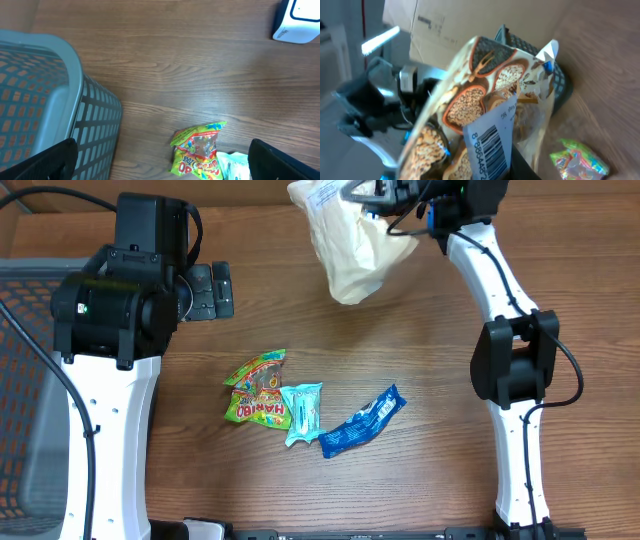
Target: Scan the item barcode
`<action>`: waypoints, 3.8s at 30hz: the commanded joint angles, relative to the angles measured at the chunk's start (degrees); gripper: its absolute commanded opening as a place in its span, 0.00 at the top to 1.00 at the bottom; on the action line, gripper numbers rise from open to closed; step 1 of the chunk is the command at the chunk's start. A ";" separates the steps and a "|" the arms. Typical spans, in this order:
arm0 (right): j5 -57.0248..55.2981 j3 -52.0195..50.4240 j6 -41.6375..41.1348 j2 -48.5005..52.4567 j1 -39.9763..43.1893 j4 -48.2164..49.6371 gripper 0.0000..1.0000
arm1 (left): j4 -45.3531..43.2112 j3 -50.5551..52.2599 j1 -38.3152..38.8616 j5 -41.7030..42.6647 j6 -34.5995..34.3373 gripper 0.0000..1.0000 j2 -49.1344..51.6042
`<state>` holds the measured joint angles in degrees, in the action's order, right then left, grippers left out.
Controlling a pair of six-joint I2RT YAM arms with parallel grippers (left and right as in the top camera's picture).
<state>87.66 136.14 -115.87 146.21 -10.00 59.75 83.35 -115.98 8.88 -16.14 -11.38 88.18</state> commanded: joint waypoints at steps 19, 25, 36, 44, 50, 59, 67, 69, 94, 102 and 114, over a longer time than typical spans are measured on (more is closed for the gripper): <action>-3.17 0.81 32.85 -1.25 28.30 -50.07 0.96 | 0.00 -0.79 -0.24 -0.76 1.29 0.00 0.22; -7.15 0.81 47.78 -1.25 35.63 -70.95 0.96 | 0.00 -0.79 -0.24 -0.76 1.29 0.00 0.22; -39.60 0.83 105.46 -13.70 37.77 -130.94 0.96 | 0.00 -0.79 -0.24 -0.76 1.29 0.00 0.22; -74.90 0.83 113.20 -24.87 25.88 -153.24 0.96 | 0.00 -0.79 -0.24 -0.76 1.29 0.00 0.22; -104.24 -2.29 93.07 -24.44 12.74 -156.80 0.96 | 0.00 -0.79 -0.24 -0.76 1.29 0.00 0.22; -126.66 -23.47 76.67 -24.37 7.30 -148.56 0.96 | 0.00 -0.79 -0.24 -0.76 1.29 0.00 0.22; -126.05 -37.07 76.83 -24.37 15.17 -137.28 0.96 | 0.00 -0.79 -0.24 -0.76 1.29 0.00 0.22; -124.80 -37.94 76.83 -24.37 18.71 -135.97 0.66 | 0.00 -0.79 -0.24 -0.76 1.29 0.00 0.22; -60.87 -32.63 112.30 -26.47 0.33 -141.98 0.19 | 0.00 -0.79 -0.24 -0.76 1.29 0.00 0.22; -61.96 -47.28 108.24 -26.47 -5.40 -134.73 0.24 | 0.00 -0.79 -0.24 -0.76 1.29 0.00 0.22; -61.88 -52.61 106.55 -26.47 -9.42 -132.02 0.53 | 0.00 -0.79 -0.24 -0.76 1.29 0.01 0.22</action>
<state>25.91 83.81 -9.26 121.34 -18.57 -72.49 83.35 -116.03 8.88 -16.14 -11.38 88.20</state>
